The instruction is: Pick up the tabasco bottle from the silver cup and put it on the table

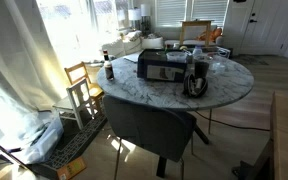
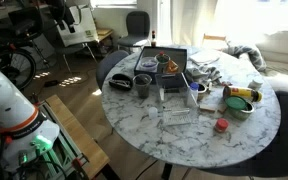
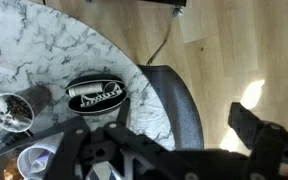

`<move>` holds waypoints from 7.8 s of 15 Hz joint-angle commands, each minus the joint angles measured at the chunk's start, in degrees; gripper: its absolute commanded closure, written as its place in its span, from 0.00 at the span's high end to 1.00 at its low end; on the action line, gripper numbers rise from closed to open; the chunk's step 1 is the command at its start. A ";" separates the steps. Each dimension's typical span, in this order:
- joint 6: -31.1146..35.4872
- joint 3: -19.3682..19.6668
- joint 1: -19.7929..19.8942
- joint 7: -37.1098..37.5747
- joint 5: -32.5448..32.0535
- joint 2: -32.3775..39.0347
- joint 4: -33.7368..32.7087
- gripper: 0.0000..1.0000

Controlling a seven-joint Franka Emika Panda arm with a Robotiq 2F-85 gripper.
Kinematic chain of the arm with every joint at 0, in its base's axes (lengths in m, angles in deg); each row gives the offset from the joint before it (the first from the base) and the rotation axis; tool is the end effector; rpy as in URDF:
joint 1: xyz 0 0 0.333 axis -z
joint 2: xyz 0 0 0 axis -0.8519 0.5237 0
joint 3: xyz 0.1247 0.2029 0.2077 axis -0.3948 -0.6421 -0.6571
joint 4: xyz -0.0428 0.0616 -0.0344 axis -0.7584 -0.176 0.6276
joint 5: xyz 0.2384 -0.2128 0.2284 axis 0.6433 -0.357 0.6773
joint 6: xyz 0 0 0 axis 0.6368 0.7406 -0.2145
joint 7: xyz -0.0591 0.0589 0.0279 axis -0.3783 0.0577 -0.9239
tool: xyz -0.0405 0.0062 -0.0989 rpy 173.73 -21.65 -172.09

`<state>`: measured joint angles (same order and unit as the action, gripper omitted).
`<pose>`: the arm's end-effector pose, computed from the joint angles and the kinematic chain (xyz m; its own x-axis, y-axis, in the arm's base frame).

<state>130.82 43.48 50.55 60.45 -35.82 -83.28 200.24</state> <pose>0.3427 0.1483 0.5144 0.9943 0.1066 -0.0085 0.1068 -0.9938 0.0308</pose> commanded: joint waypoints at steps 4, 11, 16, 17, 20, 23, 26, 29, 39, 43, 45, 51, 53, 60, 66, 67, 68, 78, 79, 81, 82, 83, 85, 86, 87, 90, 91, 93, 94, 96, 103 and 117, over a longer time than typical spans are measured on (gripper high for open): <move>-0.12 0.29 -0.37 0.18 -0.19 0.09 -0.13 1.00; -0.12 0.29 -0.36 0.18 -0.19 0.09 -0.13 1.00; -0.12 0.29 -0.37 0.18 -0.19 0.09 -0.13 1.00; -0.12 0.29 -0.37 0.18 -0.19 0.09 -0.13 1.00; -0.12 0.29 -0.36 0.18 -0.19 0.09 -0.13 1.00; -0.12 0.29 -0.36 0.18 -0.19 0.09 -0.13 1.00; -0.12 0.29 -0.36 0.18 -0.19 0.09 -0.13 1.00; -0.12 0.29 -0.37 0.18 -0.19 0.09 -0.13 1.00; 3.57 15.02 7.48 -14.57 -7.08 4.07 -6.83 1.00; 12.31 21.35 10.06 -20.35 -5.58 10.23 -10.79 1.00; 17.07 22.53 10.14 -20.94 -3.95 14.88 -12.83 1.00; 21.51 20.91 10.92 -16.97 -2.38 31.29 -22.48 1.00; 21.28 21.28 11.75 -16.74 -1.94 35.85 -25.44 1.00; 21.99 20.86 14.19 -15.38 -2.86 42.20 -28.70 1.00; 21.99 20.84 14.28 -15.06 -2.88 43.19 -30.12 1.00; 21.99 20.84 14.28 -15.04 -2.88 43.19 -30.13 1.00; 22.32 20.78 14.50 -14.77 -1.65 44.74 -31.39 1.00; 23.62 19.73 15.19 -15.66 -0.85 53.79 -38.89 1.00; 23.30 19.53 15.48 -16.03 -0.45 54.91 -40.08 1.00; 23.03 18.99 16.05 -16.79 0.52 56.86 -42.07 1.00; 22.34 18.58 16.43 -17.16 1.33 57.79 -43.13 1.00; 22.06 18.33 16.69 -17.22 1.73 58.72 -44.03 1.00; 22.04 17.90 17.13 -17.19 2.24 60.46 -45.69 1.00; 21.85 17.60 17.39 -17.33 2.60 61.25 -46.46 1.00; 21.53 17.34 17.58 -17.36 2.82 61.97 -47.20 0.99; 20.23 16.70 17.92 -17.08 3.19 64.13 -49.39 0.85; 19.77 16.60 17.96 -16.89 3.11 64.71 -50.00 0.84; 18.59 16.46 18.01 -16.64 2.98 65.71 -51.13 0.72; 18.14 16.41 18.04 -16.57 2.89 66.17 -51.69 0.72; 17.35 16.49 18.03 -16.34 2.66 66.92 -52.71 0.66; 15.83 16.39 18.09 -16.08 2.68 67.84 -54.62 0.33; 8.09 17.46 14.04 -11.64 -4.27 55.51 -52.60 0.07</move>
<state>141.50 59.88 66.42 45.78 -36.58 -23.66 146.27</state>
